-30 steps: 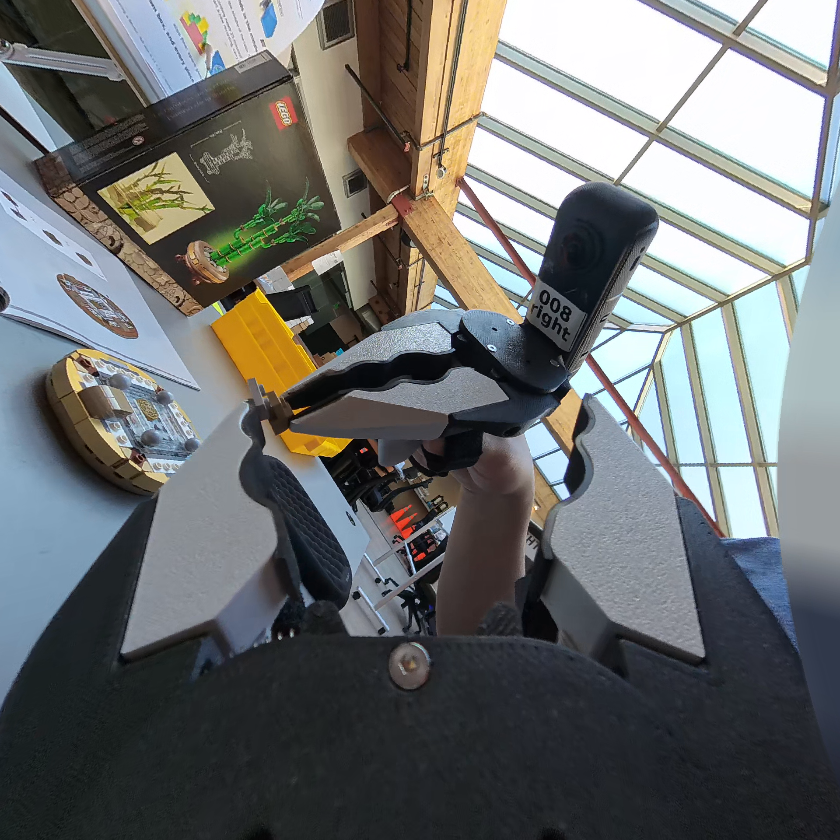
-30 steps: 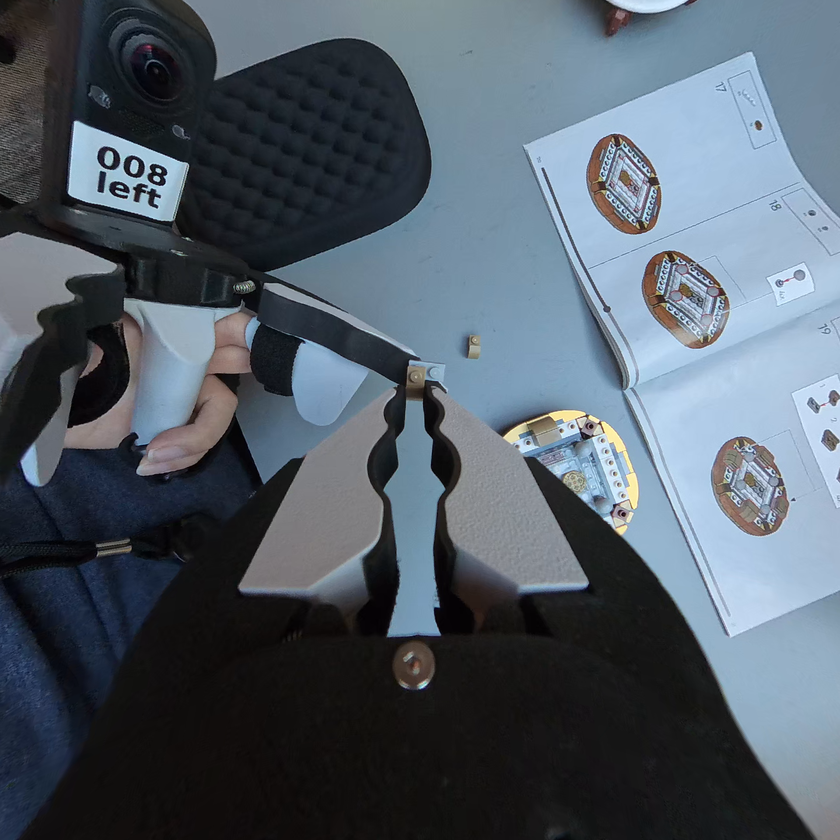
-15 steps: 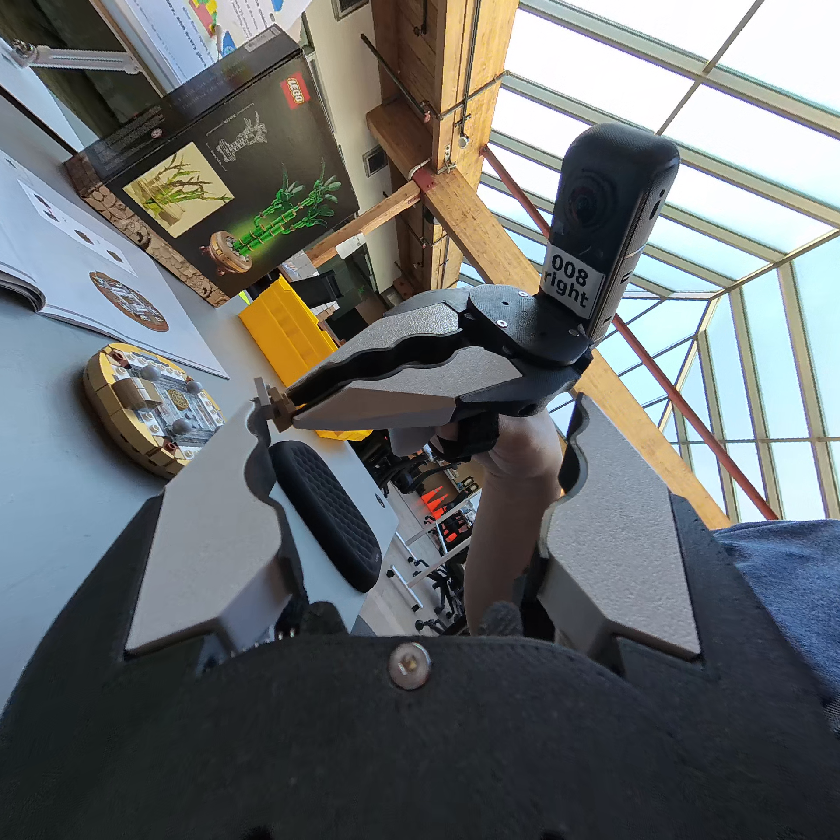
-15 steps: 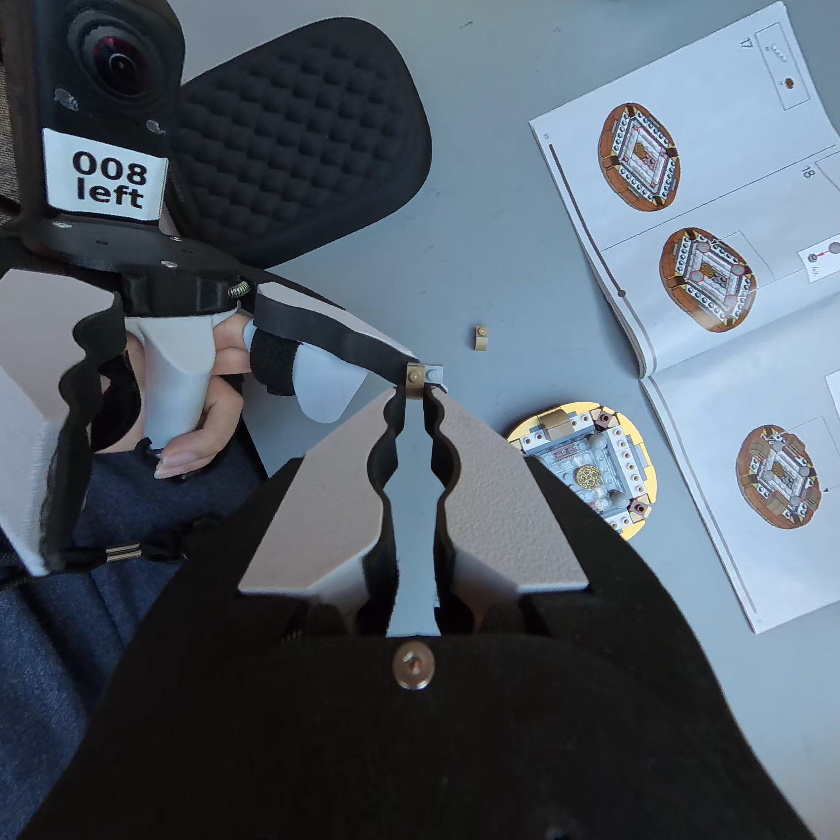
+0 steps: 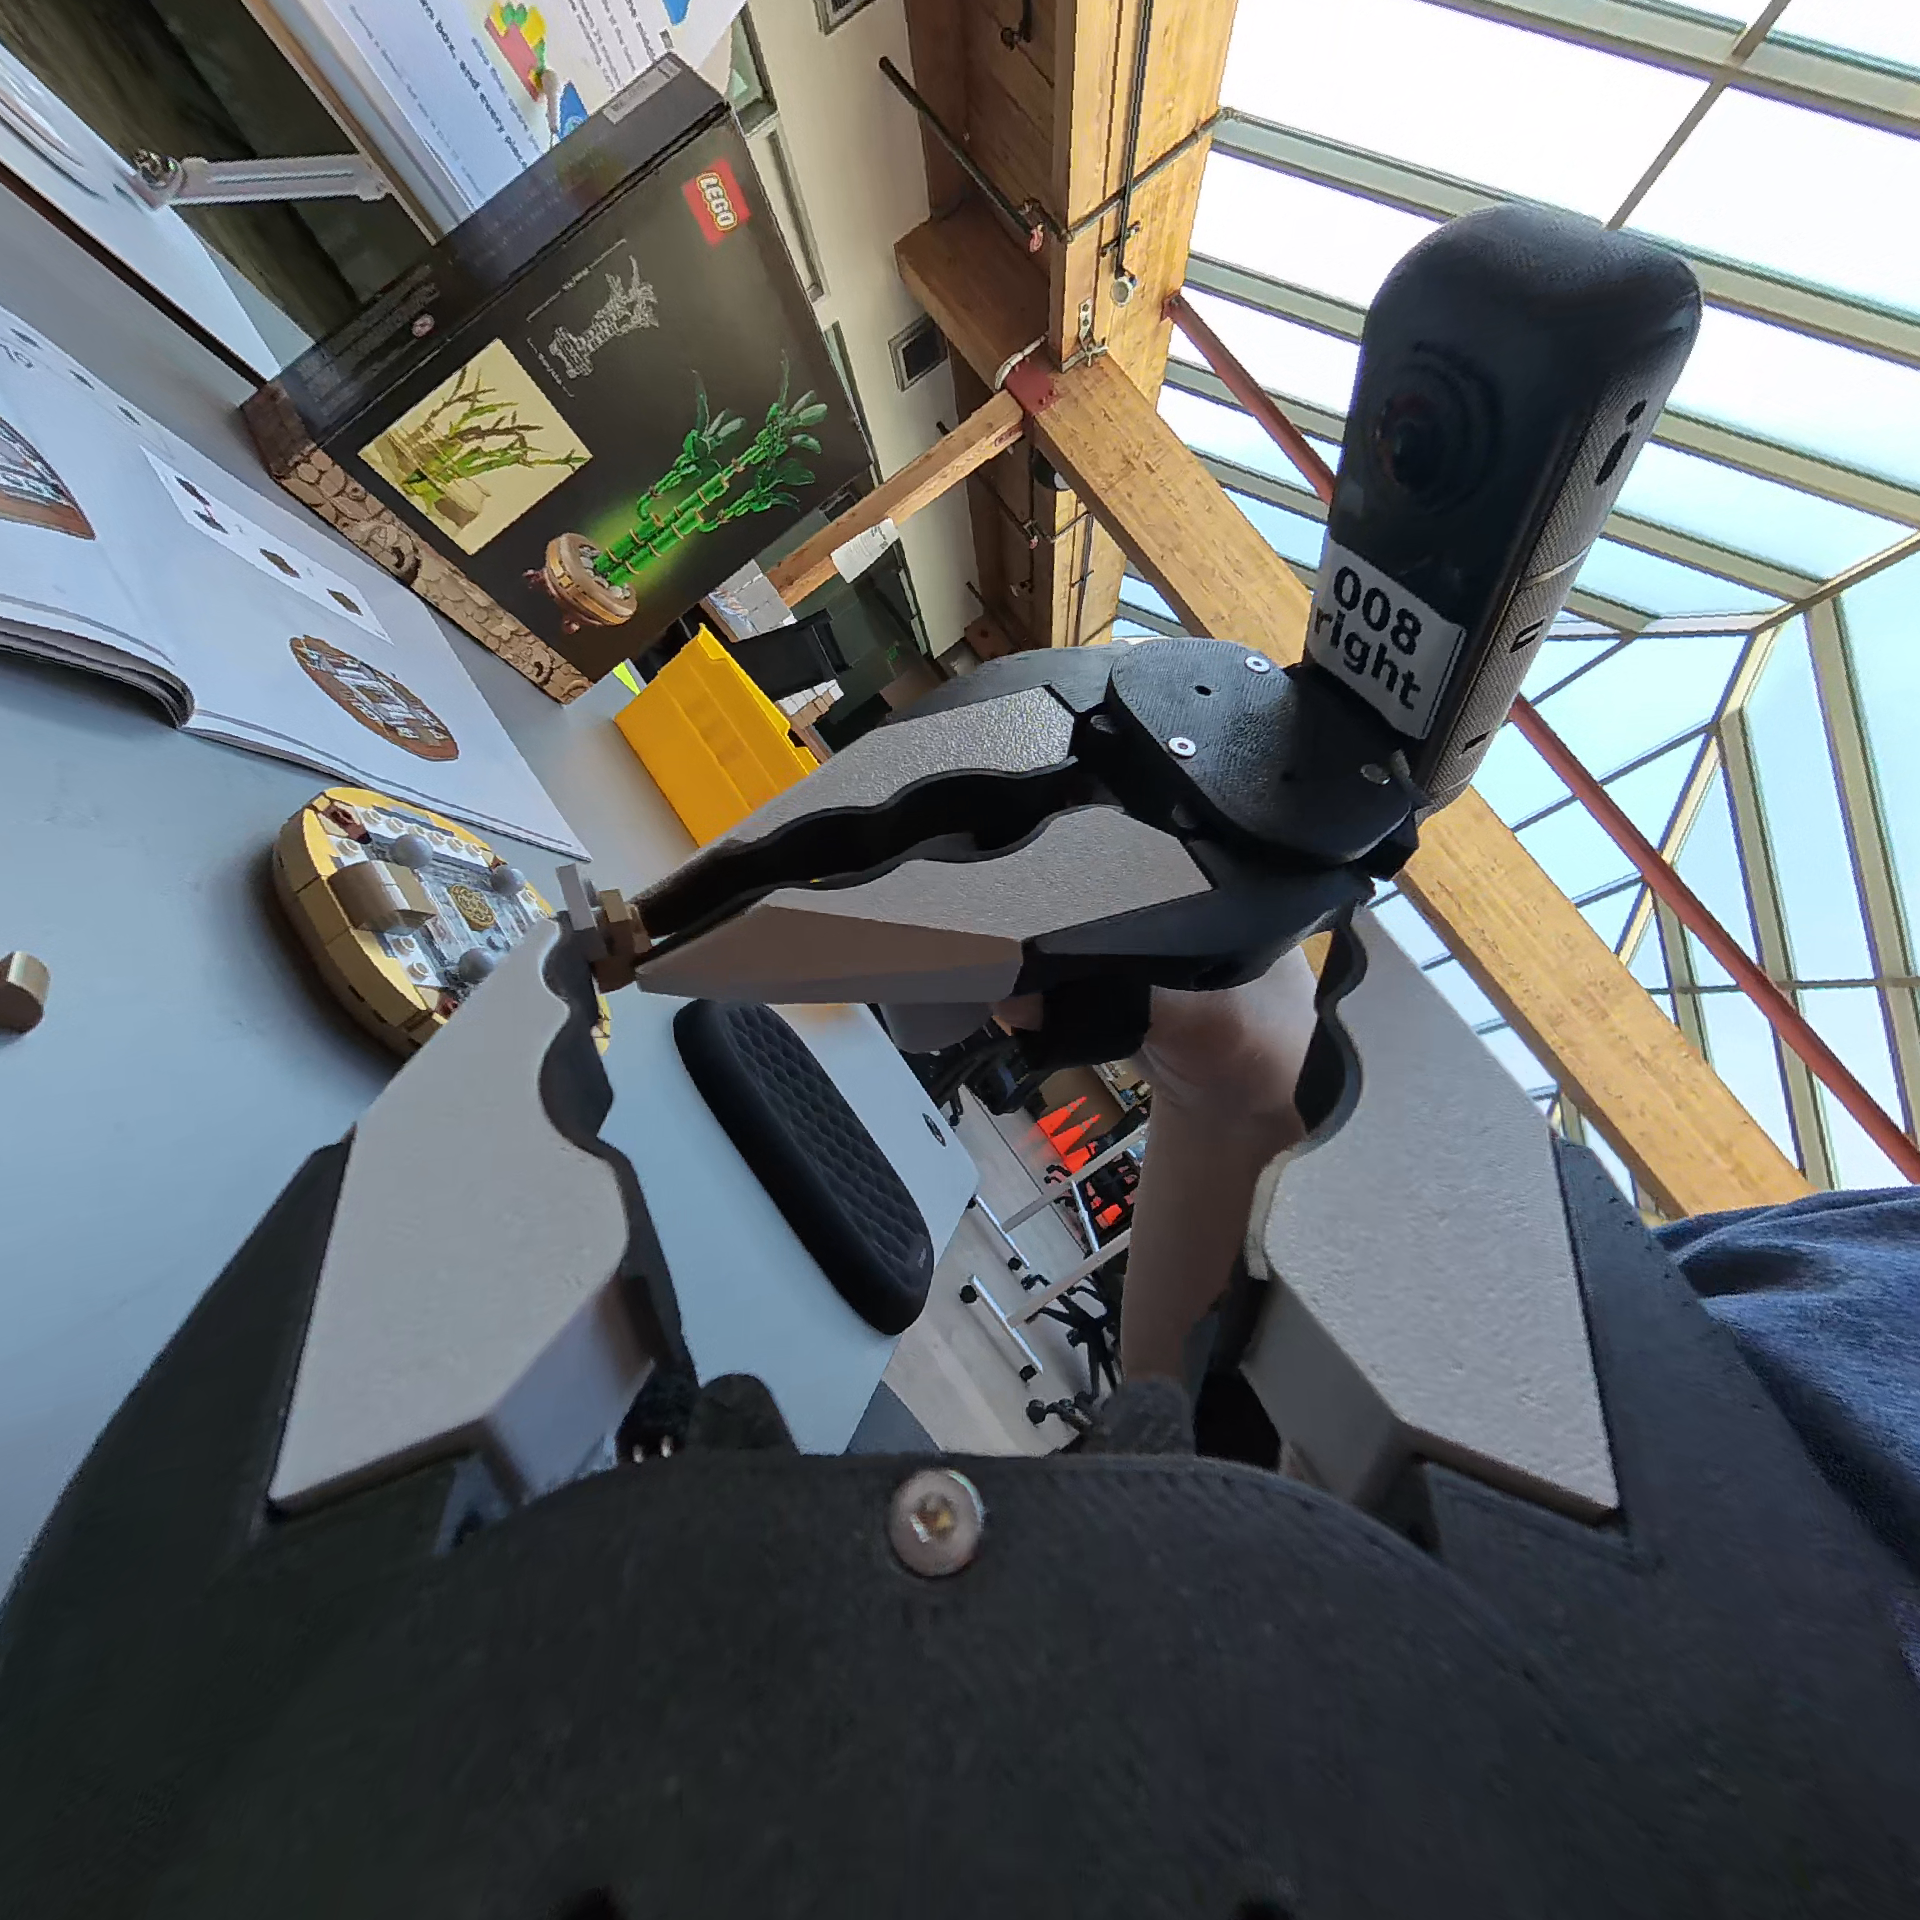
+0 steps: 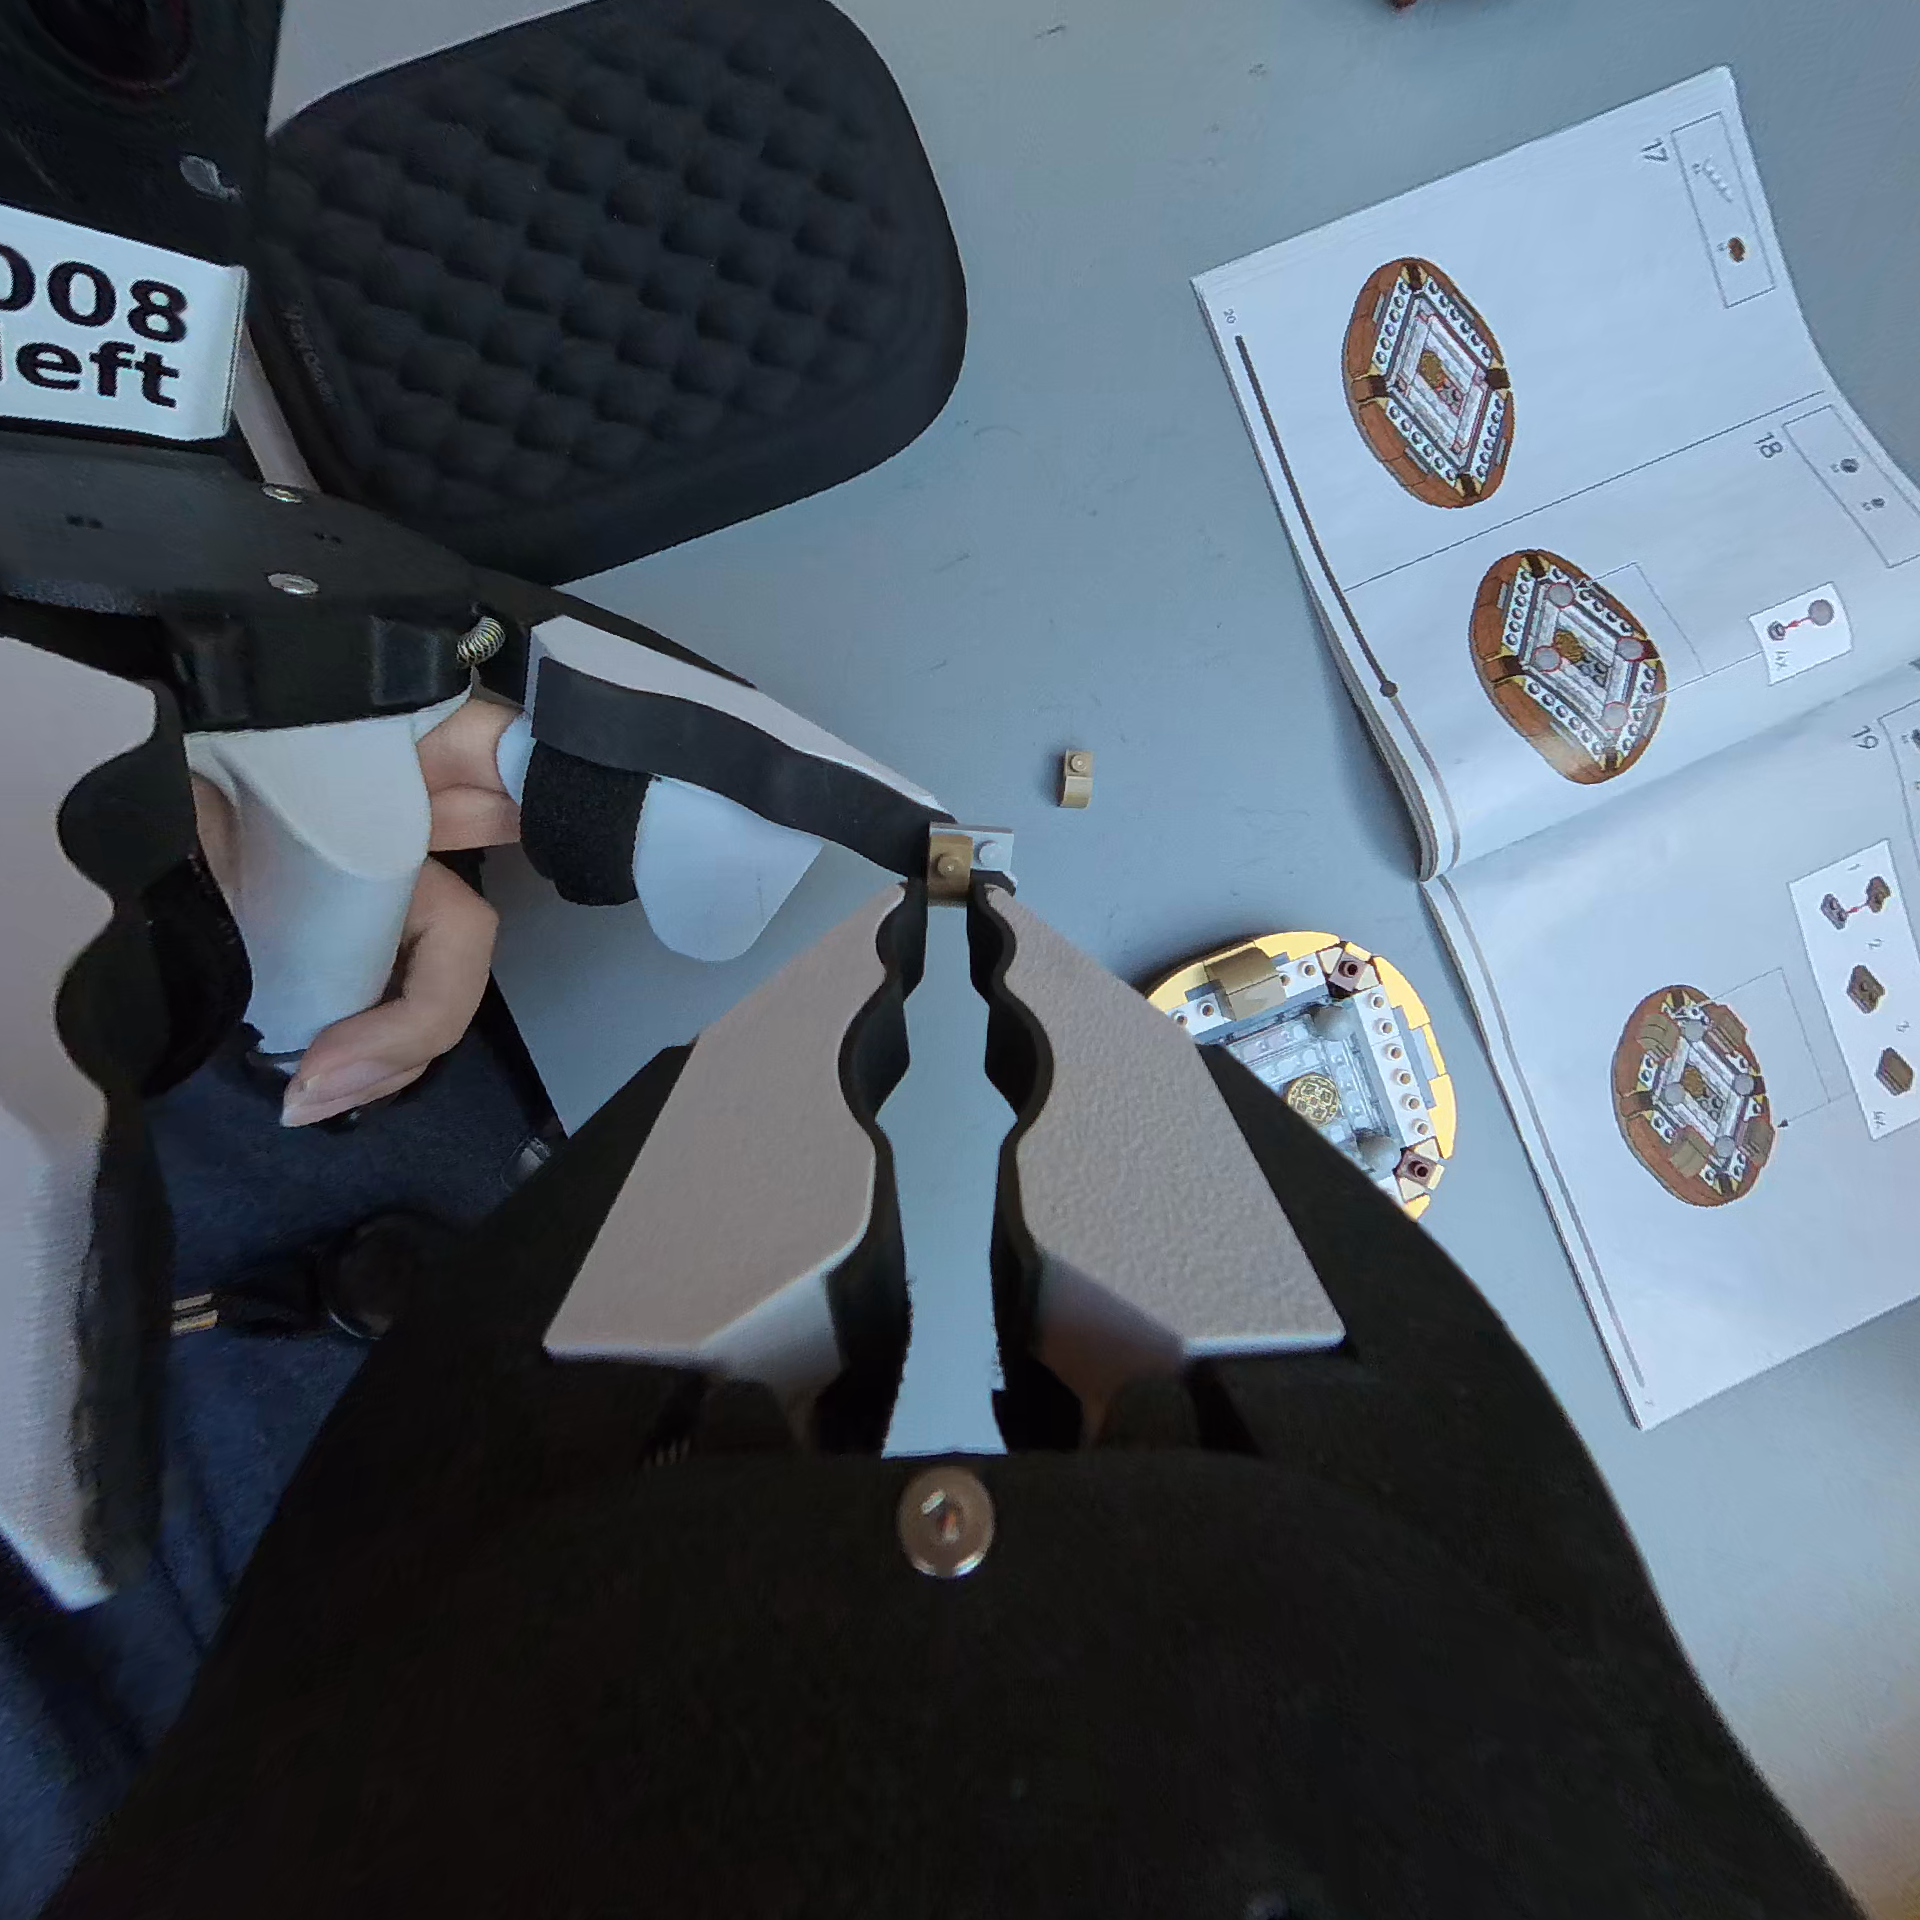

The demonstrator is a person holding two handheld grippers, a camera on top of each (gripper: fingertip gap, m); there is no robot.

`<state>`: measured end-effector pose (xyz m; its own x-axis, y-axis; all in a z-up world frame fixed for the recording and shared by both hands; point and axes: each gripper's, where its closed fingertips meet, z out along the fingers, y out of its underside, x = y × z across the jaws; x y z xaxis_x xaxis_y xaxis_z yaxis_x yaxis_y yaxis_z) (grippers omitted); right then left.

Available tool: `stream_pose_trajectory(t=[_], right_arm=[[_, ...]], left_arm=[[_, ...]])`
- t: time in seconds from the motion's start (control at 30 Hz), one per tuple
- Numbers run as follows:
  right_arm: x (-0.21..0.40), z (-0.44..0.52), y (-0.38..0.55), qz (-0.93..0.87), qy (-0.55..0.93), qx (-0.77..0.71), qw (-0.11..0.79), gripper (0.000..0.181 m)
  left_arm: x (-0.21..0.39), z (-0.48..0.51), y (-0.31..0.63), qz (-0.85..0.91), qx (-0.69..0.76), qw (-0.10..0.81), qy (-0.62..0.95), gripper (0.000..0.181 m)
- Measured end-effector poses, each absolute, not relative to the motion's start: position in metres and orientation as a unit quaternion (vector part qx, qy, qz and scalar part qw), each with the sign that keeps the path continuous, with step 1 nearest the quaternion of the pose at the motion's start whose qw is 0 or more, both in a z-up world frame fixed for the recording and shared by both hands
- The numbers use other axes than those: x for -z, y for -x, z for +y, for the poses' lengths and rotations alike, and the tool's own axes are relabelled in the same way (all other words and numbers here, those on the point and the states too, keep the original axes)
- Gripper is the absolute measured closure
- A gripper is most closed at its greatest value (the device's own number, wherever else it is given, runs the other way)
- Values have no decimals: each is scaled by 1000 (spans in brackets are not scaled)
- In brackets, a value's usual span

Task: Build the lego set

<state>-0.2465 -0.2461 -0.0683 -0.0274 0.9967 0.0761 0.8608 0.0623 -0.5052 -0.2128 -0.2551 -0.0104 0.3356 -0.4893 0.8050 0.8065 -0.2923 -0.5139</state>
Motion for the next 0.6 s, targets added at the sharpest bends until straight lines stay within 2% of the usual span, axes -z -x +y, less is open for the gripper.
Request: stream_pose_trajectory(t=[0.6], right_arm=[[63,-248,251,-698,656,-181,222,173]], left_arm=[[4,-257,220,-146,571,588,554,53]])
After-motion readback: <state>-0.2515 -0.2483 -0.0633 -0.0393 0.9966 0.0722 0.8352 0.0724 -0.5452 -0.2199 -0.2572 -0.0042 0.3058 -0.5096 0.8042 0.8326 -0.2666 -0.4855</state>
